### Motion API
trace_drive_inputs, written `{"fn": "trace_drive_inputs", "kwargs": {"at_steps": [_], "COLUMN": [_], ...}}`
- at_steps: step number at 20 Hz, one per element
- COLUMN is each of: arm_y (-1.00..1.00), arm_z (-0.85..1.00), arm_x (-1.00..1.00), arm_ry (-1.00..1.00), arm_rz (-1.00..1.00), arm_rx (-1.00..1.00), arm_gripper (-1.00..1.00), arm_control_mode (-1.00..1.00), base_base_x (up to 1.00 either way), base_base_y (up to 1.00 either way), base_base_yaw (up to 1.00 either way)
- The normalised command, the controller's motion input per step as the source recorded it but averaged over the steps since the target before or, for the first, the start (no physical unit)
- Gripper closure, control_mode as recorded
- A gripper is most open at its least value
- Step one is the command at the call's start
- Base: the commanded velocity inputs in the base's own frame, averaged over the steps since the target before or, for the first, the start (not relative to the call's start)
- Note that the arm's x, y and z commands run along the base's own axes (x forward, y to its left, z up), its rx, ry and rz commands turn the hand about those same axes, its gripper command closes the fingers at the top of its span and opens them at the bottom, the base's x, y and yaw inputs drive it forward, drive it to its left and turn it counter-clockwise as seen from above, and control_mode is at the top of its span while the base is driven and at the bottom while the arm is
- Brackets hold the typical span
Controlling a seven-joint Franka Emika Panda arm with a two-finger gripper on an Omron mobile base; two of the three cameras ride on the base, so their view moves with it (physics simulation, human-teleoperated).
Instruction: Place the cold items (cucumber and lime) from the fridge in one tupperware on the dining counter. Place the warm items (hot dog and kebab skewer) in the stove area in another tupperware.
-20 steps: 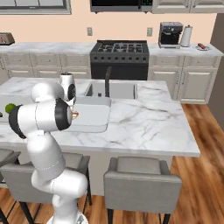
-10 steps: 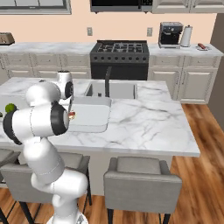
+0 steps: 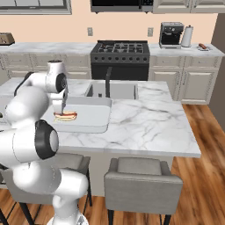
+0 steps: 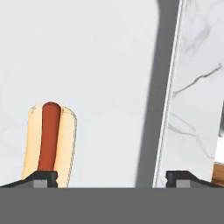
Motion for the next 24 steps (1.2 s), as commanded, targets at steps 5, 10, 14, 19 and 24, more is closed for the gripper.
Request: {"fn": "trace_drive_inputs", "kwargs": {"at_steps": [5, 10, 14, 19, 24], "arm_y": [-0.2, -0.27, -0.28, -0.3, -0.29], "arm_z": [0.5, 0.56, 0.53, 0.33, 0.1], "arm_x": [-0.88, -0.77, -0.66, -0.75, -0.98], "arm_ry": [0.02, 0.04, 0.0, 0.0, -0.15], "arm_rz": [0.0, 0.06, 0.16, 0.34, 0.47], "arm_rx": [0.0, 0.0, 0.0, 0.0, -0.01], "arm_gripper": [-1.0, -1.0, -1.0, -1.0, -1.0], "arm_control_mode": [-1.0, -1.0, -1.0, -1.0, -1.0], "base_base_x": [0.0, 0.0, 0.0, 0.0, 0.0], "base_base_y": [0.0, 0.0, 0.0, 0.0, 0.0], "base_base_yaw": [0.0, 0.0, 0.0, 0.0, 0.0]}}
